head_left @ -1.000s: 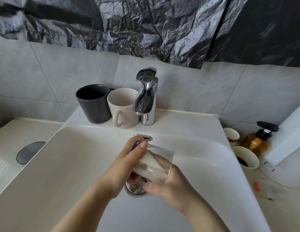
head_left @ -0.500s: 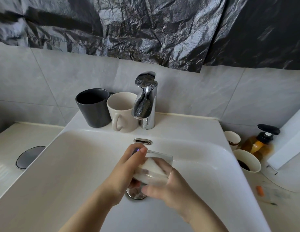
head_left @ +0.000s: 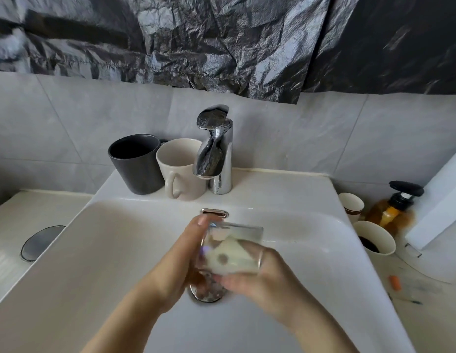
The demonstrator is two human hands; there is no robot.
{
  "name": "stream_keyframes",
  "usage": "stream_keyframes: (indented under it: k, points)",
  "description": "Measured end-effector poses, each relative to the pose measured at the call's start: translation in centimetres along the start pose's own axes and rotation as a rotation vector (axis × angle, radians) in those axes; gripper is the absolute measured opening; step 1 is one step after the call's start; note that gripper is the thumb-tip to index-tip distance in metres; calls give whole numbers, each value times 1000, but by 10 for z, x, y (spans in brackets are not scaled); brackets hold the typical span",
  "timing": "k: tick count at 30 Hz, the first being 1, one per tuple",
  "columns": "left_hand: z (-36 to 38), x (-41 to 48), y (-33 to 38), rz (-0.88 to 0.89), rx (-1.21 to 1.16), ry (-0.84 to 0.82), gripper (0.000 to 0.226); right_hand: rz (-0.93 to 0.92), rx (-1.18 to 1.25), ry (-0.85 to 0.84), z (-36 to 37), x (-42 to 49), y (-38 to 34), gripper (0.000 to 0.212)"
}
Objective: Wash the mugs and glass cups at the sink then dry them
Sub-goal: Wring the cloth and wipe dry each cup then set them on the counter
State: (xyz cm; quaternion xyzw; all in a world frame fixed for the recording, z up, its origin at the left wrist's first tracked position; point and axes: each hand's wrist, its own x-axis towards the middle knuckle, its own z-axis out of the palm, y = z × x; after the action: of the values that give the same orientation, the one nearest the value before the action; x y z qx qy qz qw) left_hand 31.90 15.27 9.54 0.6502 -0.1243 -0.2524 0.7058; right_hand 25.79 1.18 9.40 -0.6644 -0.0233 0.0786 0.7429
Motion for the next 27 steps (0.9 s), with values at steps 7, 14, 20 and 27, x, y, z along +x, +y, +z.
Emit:
stream_keyframes:
  k: [7,14,20,27]
  points:
    - [4,-1,-7,276,280,131,36,187,292,-138,-3,-4,-5,38]
    - [1,-1,-12,455,410,85,43,188,494,-7,-13,-5,-8,30]
    - [-2,3,-10,187,104,4,53,78,203,263,-14,1,-9,24]
    - [-16,4,-6,-184,258,-268,73,81,-59,283,-18,2,-2,34]
